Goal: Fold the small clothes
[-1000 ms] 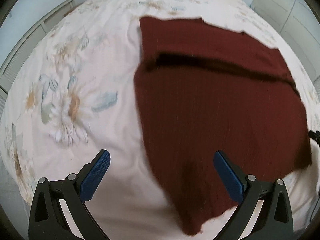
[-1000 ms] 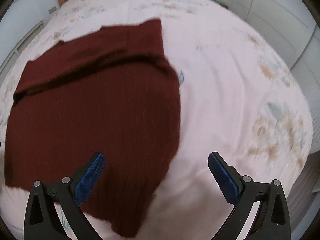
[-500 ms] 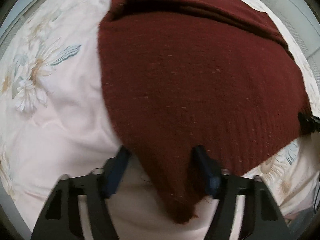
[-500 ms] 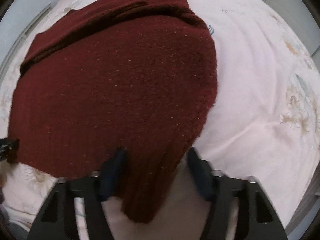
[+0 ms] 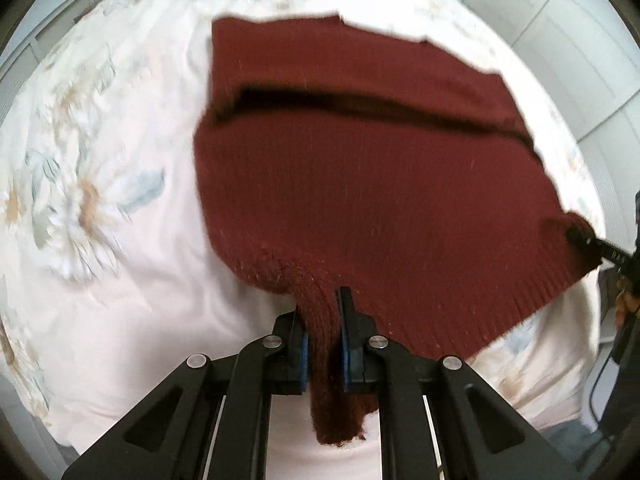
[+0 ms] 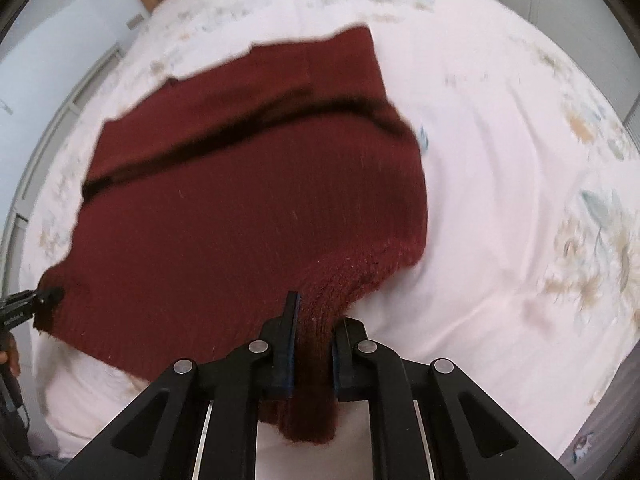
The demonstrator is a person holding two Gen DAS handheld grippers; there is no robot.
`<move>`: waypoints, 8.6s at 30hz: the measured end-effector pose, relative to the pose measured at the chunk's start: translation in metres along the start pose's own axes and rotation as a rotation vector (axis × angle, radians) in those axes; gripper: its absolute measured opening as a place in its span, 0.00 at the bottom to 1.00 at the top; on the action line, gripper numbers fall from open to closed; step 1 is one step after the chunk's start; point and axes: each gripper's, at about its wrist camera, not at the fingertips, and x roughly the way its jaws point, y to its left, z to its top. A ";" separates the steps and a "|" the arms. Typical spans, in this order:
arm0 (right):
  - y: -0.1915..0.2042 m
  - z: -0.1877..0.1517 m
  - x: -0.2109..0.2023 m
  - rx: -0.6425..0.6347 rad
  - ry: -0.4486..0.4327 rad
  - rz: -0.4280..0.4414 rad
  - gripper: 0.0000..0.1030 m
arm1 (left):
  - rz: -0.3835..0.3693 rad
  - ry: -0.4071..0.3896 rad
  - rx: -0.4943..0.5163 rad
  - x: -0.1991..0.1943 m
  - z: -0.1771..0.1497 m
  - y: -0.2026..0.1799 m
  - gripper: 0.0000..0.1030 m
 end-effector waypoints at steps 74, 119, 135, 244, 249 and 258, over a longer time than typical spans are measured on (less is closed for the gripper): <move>0.108 0.132 0.138 -0.306 -0.163 -0.220 1.00 | 0.219 -0.129 0.185 0.124 0.158 -0.047 0.99; 0.048 0.106 0.062 -0.253 -0.147 -0.236 1.00 | 0.176 -0.154 -0.220 0.049 0.156 0.114 0.99; 0.025 0.097 0.063 -0.157 -0.103 -0.229 1.00 | 0.016 -0.003 -0.327 0.096 0.154 0.147 0.98; 0.045 0.247 0.102 -0.090 0.213 -0.046 0.70 | 0.064 -0.042 0.084 0.076 0.183 -0.083 0.99; 0.041 0.231 0.115 -0.084 0.246 -0.032 0.52 | 0.034 -0.030 0.079 0.083 0.183 -0.082 0.99; 0.022 0.212 0.096 -0.088 0.188 0.009 0.15 | 0.031 -0.004 0.096 0.095 0.178 -0.089 0.99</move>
